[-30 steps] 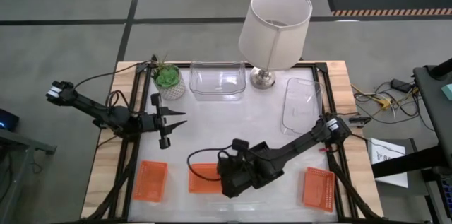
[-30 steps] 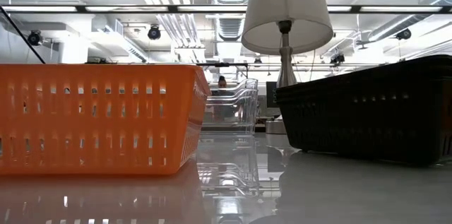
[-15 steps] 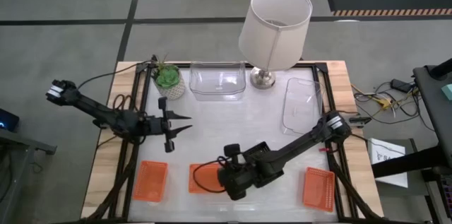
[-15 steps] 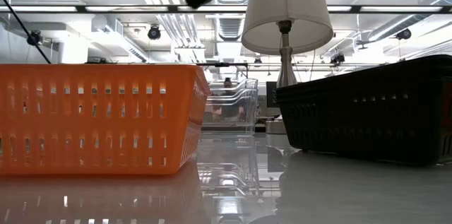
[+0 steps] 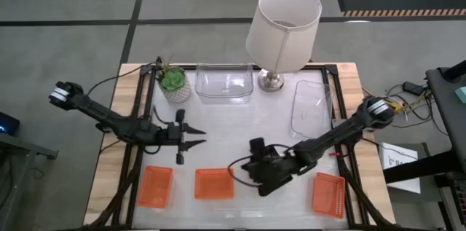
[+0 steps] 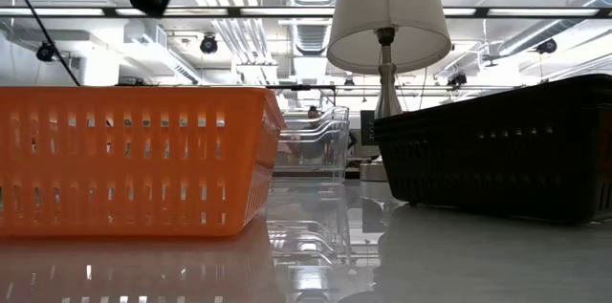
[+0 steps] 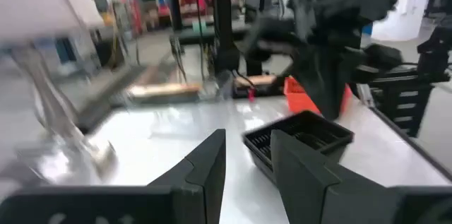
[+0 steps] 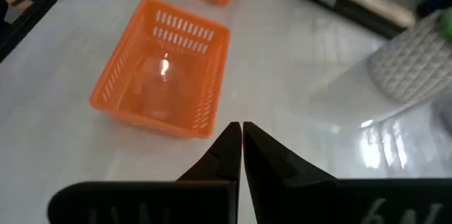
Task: Stack baskets by color
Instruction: Stack the middle orange bin on the left orange bin
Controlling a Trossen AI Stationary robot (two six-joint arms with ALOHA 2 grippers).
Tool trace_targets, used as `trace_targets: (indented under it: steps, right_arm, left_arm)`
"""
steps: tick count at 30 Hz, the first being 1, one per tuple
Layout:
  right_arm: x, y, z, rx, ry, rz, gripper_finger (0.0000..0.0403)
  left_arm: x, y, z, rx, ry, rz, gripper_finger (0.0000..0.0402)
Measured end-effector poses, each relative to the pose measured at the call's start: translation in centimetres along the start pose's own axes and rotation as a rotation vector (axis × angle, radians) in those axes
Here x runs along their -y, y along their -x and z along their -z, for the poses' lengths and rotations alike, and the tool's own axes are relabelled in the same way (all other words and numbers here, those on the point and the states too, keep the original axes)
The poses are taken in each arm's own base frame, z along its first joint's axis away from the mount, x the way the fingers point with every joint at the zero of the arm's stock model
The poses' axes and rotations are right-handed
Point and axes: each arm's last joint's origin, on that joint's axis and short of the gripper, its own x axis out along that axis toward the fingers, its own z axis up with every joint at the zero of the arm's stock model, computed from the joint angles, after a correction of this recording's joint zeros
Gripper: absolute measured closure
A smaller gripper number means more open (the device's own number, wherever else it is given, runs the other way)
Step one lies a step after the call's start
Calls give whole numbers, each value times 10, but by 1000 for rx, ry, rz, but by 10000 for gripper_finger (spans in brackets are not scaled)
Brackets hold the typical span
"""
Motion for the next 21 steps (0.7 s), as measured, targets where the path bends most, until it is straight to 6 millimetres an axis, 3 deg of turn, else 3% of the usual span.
trace_targets:
  steps: [7, 11, 17, 21]
  right_arm:
    - [20, 24, 34, 241, 61, 61, 394]
    - [33, 33, 57, 364, 90, 34, 394]
    - [64, 46, 76, 541, 63, 42, 394]
    - [79, 51, 84, 566, 61, 37, 394]
  left_arm:
    - [16, -26, 14, -166, 228, 71, 304]
    - [26, -44, 18, -341, 256, 70, 304]
    - [44, -72, 7, -540, 264, 160, 304]
    - [53, -84, 0, -686, 295, 221, 304]
